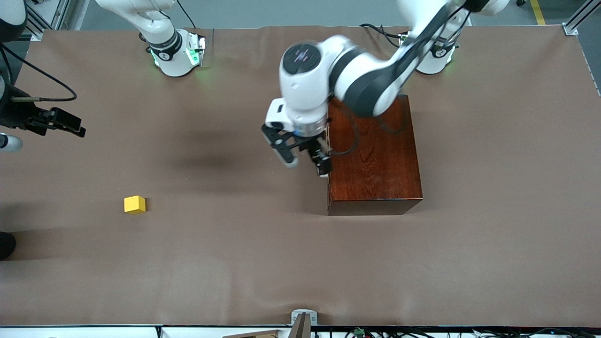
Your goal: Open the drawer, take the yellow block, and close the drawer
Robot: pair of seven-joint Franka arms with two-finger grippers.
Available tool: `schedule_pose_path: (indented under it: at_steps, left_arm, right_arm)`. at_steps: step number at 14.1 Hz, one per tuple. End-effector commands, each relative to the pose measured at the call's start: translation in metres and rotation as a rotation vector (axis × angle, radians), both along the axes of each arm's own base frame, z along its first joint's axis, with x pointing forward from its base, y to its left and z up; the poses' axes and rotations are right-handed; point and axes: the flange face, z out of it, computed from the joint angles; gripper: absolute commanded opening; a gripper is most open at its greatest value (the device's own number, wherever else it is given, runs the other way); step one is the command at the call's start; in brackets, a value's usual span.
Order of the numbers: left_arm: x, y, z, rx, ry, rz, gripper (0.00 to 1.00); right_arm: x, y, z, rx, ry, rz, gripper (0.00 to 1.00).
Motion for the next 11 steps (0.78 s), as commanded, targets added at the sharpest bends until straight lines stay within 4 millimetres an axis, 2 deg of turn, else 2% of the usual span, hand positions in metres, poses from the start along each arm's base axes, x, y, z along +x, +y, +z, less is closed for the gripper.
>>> schedule_pose_path:
  at_steps: [1,3,5,7,9,11]
  left_arm:
    - [0.007,0.054,0.042,0.025,0.011,0.205,1.0]
    - [0.02,0.105,0.083,-0.004,-0.02,0.415,1.0]
    - [0.036,0.167,0.113,-0.004,-0.024,0.524,1.0]
    - [0.053,0.226,0.136,-0.104,0.03,0.631,1.0]
    - [0.055,0.294,0.148,-0.154,0.163,0.757,1.0]
    - [0.052,0.337,0.148,-0.104,0.211,0.847,1.0]
  right_arm:
    - [0.002,-0.008,0.002,-0.013,0.008,-0.028,1.0]
    - [0.006,-0.015,0.002,-0.014,-0.023,-0.029,1.0]
    - [0.007,-0.021,0.003,-0.015,-0.032,-0.052,1.0]
    - [0.01,-0.022,0.005,-0.008,-0.055,-0.064,1.0]
    - [0.008,-0.027,0.004,-0.01,-0.041,-0.069,1.0]
    - [0.008,-0.025,0.005,-0.009,-0.043,-0.066,1.0]
